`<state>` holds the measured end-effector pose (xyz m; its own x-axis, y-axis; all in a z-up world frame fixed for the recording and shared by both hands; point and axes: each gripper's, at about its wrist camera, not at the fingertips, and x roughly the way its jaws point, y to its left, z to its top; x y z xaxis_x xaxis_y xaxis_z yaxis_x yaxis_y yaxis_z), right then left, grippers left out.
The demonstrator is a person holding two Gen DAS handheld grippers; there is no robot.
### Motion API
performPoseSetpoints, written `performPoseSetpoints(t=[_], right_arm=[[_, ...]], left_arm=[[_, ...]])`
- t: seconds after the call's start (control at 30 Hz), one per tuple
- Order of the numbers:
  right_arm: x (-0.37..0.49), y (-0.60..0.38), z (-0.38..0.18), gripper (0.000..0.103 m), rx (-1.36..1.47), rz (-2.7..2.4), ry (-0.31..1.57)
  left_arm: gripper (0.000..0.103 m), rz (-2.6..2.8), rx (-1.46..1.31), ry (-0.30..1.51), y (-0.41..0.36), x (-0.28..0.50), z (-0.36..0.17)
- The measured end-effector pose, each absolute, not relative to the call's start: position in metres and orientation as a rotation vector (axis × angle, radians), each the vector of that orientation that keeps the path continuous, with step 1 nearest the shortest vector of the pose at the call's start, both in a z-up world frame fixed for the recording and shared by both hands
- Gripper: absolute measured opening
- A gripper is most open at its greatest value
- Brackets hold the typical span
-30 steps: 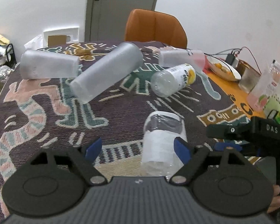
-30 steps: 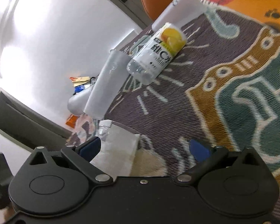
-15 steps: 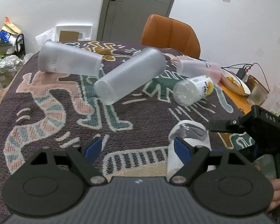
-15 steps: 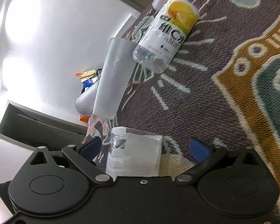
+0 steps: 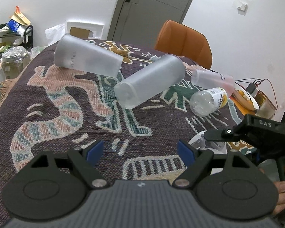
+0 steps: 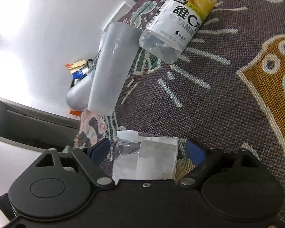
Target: Flip cup upright
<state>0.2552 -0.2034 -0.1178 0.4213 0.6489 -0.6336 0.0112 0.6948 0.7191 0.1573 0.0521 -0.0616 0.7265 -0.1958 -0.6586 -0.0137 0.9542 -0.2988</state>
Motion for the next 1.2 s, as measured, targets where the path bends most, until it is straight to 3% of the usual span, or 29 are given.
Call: performPoseSetpoints(t=[0.13, 0.33, 0.67, 1.2], right_arm=[[0.255, -0.203, -0.116, 0.069, 0.697, 0.441, 1.091], [0.251, -0.202, -0.118, 0.064, 0.701, 0.455, 1.071], [0.236, -0.203, -0.098, 0.063, 0.643, 0.494, 0.939], [0.186, -0.156, -0.05, 0.063, 0.087, 0.427, 0.451]], left_arm=[[0.083, -0.104, -0.319, 0.751, 0.059, 0.155, -0.063], [0.083, -0.093, -0.324, 0.748, 0.066, 0.152, -0.064], [0.083, -0.087, -0.319, 0.73, 0.066, 0.145, -0.06], [0.083, -0.063, -0.326, 0.684, 0.069, 0.127, -0.053]])
